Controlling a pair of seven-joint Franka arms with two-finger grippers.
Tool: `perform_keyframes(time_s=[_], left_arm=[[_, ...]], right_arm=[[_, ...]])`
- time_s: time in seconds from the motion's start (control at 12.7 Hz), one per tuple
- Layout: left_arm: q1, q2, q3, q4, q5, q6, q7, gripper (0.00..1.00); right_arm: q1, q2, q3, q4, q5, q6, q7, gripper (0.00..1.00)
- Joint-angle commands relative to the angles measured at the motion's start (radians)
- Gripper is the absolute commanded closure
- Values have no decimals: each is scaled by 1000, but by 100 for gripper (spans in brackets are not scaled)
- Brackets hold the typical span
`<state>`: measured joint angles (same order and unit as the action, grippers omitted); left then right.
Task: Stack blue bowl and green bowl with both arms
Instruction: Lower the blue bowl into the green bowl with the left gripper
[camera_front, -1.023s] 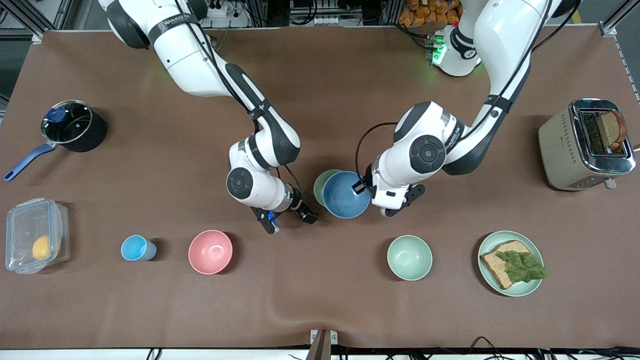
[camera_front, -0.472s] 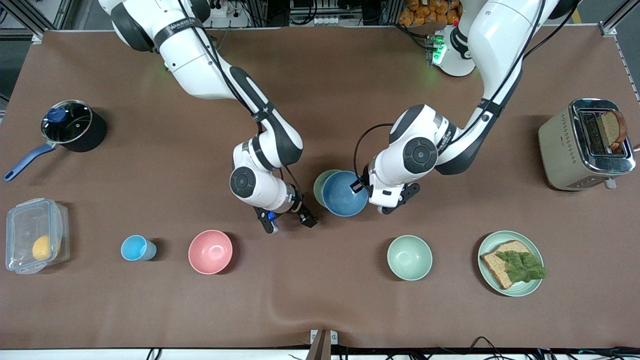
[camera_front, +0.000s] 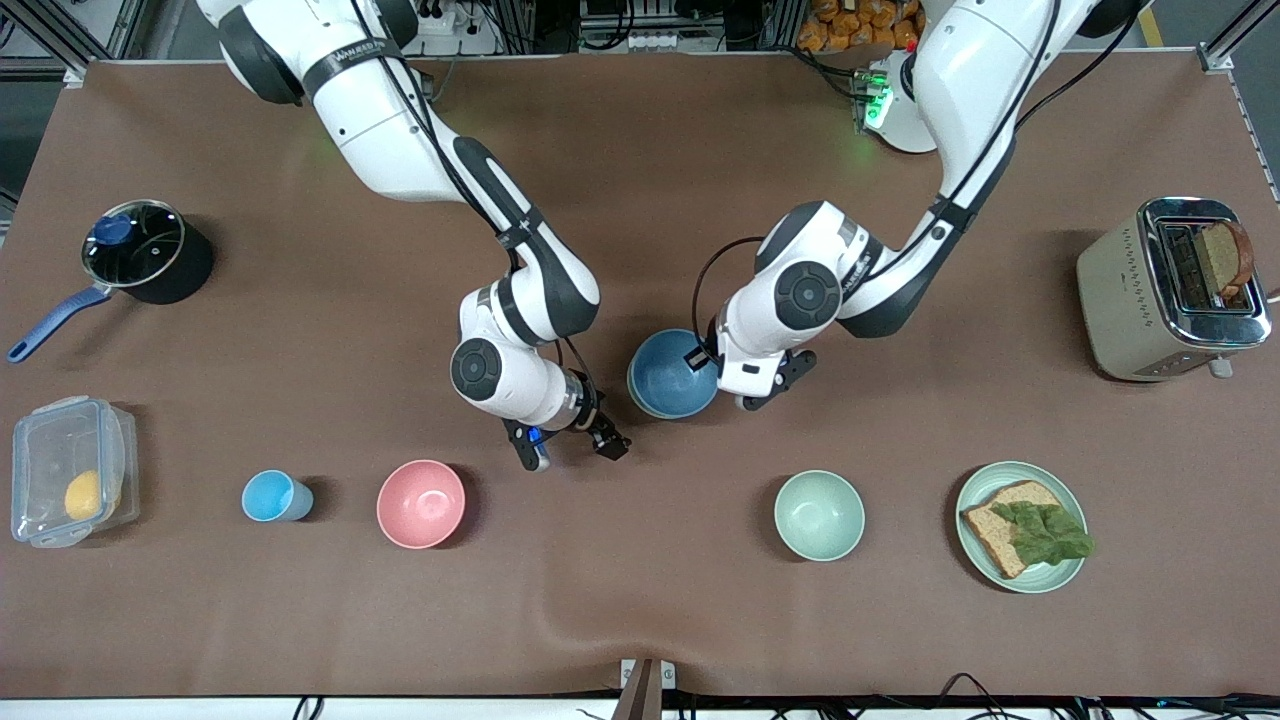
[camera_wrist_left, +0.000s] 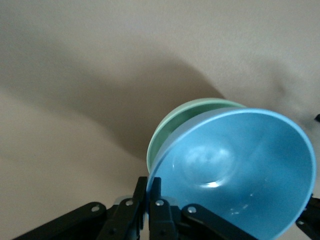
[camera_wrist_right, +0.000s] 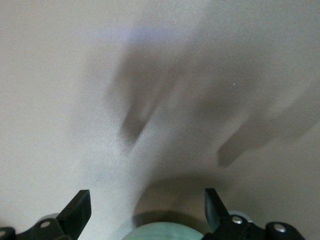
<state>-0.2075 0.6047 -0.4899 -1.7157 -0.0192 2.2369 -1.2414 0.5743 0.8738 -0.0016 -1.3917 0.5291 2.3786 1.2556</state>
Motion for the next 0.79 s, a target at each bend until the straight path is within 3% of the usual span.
perform_keyframes(time_s=[0.0,0.71], left_arm=[[-4,-8,5,-30,39,41,-27,100],[-19,27,8,-30,83,99,-26,100]], right_arm=[[-13,14,5,28,20,-7,10,0],[-7,14,3,26,17,-7,11,0]])
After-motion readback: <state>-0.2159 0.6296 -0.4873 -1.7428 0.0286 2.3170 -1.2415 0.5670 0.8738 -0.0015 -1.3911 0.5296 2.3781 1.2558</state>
